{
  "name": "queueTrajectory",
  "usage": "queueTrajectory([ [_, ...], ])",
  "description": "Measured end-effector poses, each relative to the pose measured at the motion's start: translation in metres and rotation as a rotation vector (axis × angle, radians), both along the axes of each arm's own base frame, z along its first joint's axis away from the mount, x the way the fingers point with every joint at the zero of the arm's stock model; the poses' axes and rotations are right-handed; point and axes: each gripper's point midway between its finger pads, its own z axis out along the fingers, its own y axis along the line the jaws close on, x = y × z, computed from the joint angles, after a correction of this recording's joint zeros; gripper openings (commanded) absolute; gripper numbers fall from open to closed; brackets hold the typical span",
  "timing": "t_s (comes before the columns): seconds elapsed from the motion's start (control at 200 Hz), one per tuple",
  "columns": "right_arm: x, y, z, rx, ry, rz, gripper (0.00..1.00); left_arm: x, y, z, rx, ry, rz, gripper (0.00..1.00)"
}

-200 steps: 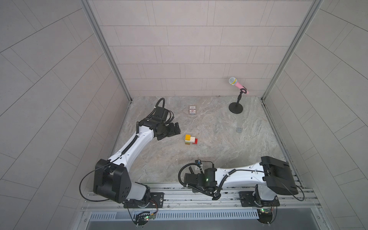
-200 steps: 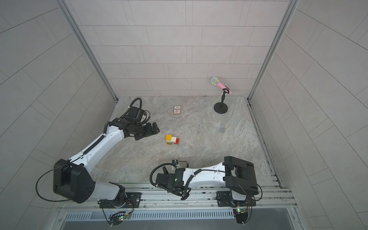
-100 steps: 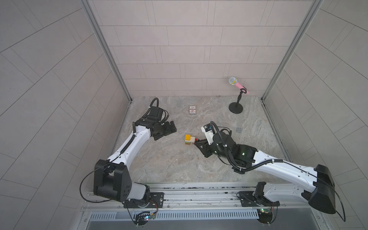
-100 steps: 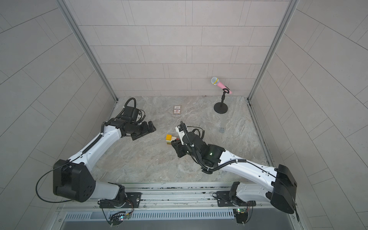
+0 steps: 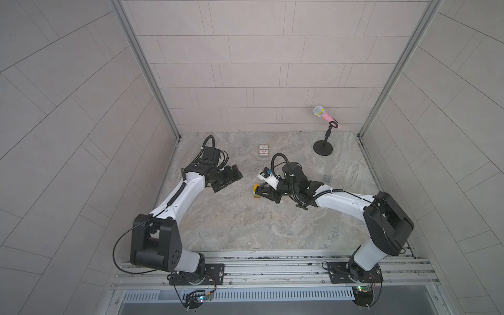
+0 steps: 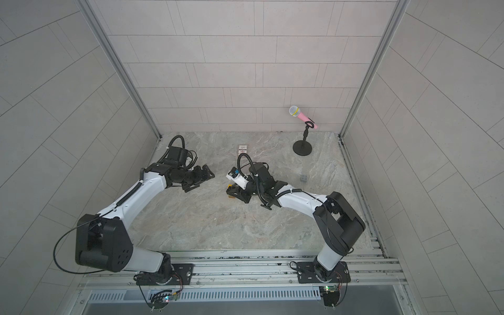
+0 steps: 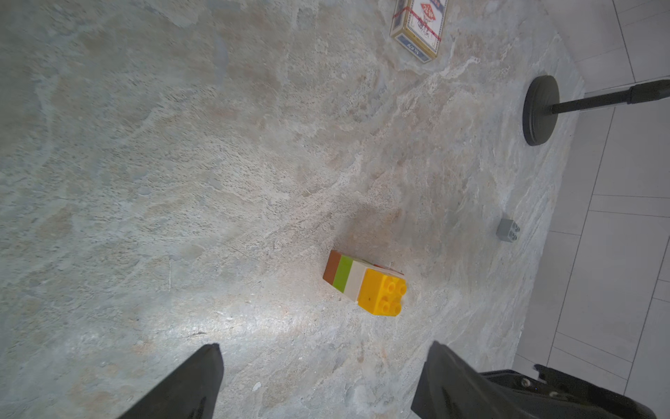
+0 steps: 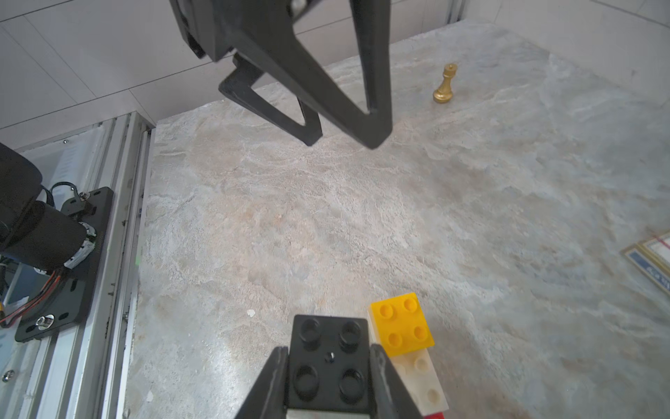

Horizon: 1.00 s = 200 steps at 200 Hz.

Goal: Assemble the letter h with lego
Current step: Assemble the lego brick with the lego brick.

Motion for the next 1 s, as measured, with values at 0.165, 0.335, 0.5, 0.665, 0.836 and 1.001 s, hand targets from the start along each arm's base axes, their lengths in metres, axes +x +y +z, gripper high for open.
queueTrajectory([
  [0.165,0.017,0.004,0.008,0.047,-0.106,0.043,0.0,0.001,-0.008,-0.007,-0.05,0.016,-0.012,0.93],
  [0.335,0.038,-0.006,-0.01,0.072,-0.118,0.056,0.0,0.003,-0.017,-0.012,-0.109,0.025,-0.019,0.93],
  [0.5,0.045,-0.014,-0.01,0.116,-0.133,0.074,0.0,0.008,-0.028,-0.015,-0.183,0.025,-0.028,0.92],
  [0.665,0.043,-0.004,-0.016,0.158,-0.127,0.123,0.0,0.01,-0.04,-0.021,-0.249,0.04,-0.046,0.92],
  [0.836,0.037,0.0,-0.019,0.169,-0.117,0.149,0.0,0.011,-0.052,-0.016,-0.297,0.036,-0.066,0.91],
  [1.001,0.033,0.003,-0.02,0.164,-0.122,0.163,0.0,0.009,-0.065,-0.02,-0.325,0.054,-0.095,0.87],
])
